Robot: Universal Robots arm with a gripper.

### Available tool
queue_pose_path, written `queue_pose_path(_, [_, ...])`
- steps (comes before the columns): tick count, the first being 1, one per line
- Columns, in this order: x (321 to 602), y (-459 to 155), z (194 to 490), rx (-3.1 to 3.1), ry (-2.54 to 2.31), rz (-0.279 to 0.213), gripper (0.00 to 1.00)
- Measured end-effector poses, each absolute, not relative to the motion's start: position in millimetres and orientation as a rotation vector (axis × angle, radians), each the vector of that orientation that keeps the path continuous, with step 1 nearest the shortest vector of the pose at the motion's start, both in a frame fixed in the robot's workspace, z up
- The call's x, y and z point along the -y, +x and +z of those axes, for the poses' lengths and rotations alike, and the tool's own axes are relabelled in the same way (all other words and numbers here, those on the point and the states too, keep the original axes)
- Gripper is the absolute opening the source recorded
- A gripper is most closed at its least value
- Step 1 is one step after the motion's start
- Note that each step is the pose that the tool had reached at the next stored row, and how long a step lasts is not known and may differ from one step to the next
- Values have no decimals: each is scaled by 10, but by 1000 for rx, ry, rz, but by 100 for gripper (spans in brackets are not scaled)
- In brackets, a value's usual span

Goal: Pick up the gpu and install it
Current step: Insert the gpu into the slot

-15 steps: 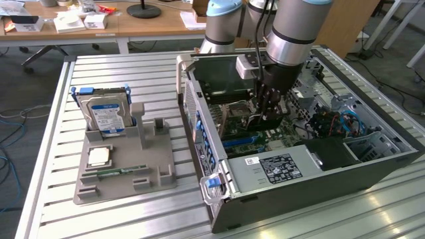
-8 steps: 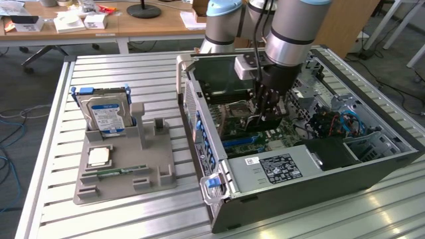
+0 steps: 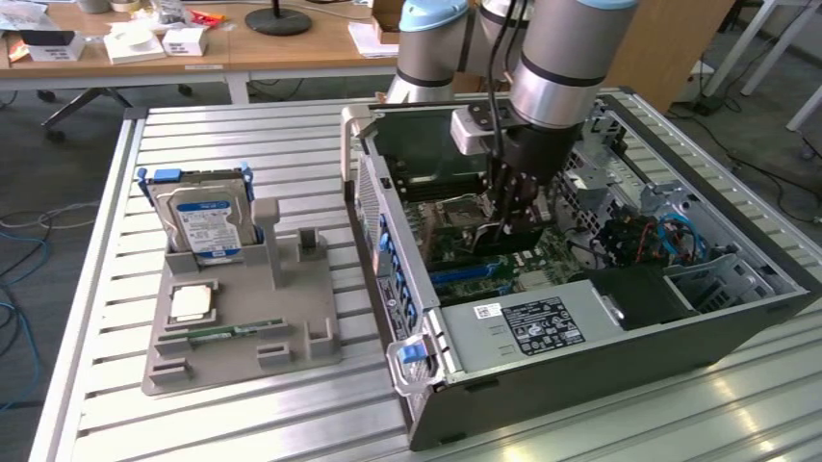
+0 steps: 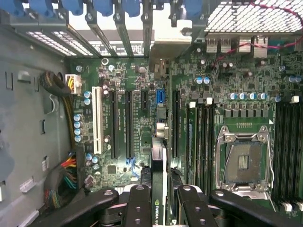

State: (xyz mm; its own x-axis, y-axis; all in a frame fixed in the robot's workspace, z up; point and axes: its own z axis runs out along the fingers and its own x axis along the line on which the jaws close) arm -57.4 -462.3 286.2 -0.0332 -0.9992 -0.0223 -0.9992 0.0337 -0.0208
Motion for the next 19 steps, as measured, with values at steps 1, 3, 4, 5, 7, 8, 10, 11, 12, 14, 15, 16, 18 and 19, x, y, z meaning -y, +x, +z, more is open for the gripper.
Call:
queue_pose_path(1, [4623, -589, 2862, -2236, -2163, 1, 26])
queue_pose_path(3, [4623, -621, 2862, -2236, -2163, 1, 26])
queue_pose_path(4, [4623, -634, 2862, -2236, -2163, 1, 26])
queue_pose_path(5, [4622, -639, 2862, -2236, -2163, 1, 26])
queue_pose_path(7, [4622, -639, 2862, -2236, -2163, 1, 26])
queue_pose_path(8, [4624, -640, 2862, -2236, -2163, 1, 26])
queue_pose_path(10, [4627, -652, 2862, -2236, -2163, 1, 26])
queue_pose_path(11, [4627, -660, 2862, -2236, -2163, 1, 26])
queue_pose_path(12, [4626, -666, 2862, -2236, -2163, 1, 26])
queue_pose_path(14, [4627, -677, 2862, -2236, -2163, 1, 26])
queue_pose_path(15, [4631, -678, 2862, -2236, -2163, 1, 26])
queue_pose_path(16, [4637, -680, 2862, -2236, -2163, 1, 26])
queue_pose_path(18, [4642, -683, 2862, -2236, -2163, 1, 26])
queue_pose_path(19, [4642, -686, 2860, -2236, -2163, 1, 26])
